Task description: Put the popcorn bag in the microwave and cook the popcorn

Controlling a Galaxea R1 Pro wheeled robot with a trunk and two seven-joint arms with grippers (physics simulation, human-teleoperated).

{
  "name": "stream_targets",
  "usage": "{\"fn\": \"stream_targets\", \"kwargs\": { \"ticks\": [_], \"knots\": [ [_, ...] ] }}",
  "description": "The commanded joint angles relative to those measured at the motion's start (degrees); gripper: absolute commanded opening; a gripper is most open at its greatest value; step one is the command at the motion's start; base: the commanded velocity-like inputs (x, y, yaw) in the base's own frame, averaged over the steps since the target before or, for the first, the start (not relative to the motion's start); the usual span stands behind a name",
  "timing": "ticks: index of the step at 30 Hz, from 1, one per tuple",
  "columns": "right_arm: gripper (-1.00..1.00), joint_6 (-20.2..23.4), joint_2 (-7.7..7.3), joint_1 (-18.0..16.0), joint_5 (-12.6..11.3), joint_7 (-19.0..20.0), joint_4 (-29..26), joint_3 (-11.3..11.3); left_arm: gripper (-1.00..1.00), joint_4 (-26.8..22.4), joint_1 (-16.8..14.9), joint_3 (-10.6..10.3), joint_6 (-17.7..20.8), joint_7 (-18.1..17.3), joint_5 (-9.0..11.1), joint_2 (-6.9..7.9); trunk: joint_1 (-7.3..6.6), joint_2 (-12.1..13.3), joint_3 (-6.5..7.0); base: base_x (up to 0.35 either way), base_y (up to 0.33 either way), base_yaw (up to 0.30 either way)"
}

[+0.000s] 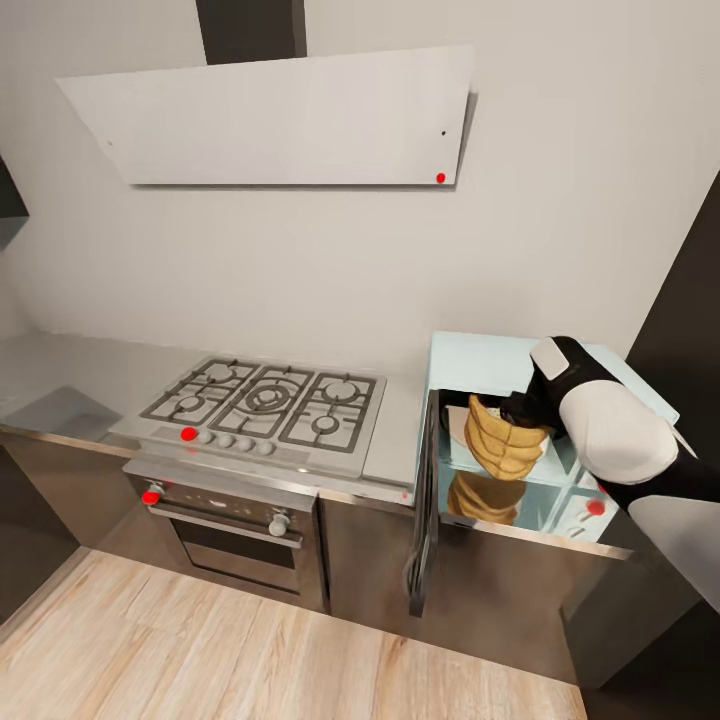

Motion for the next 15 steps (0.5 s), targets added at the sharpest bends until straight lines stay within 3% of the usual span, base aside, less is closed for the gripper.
{"fn": "stream_targets", "kwargs": {
  "ticks": [1,15],
  "knots": [
    [1.0,0.2,0.01,-0.2,0.5,0.0,0.1,-0.5,1.0,0.0,0.0,0.1,-0.2,0.0,0.1,-0.02,0.04,-0.1,-0.13,0.0,0.0,0.0],
    [1.0,0.2,-0.52,-2.8,0.5,0.0,0.1,-0.6,1.0,0.0,0.0,0.1,-0.2,0.0,0.1,-0.02,0.04,-0.1,-0.13,0.0,0.0,0.0]
  ]
}}
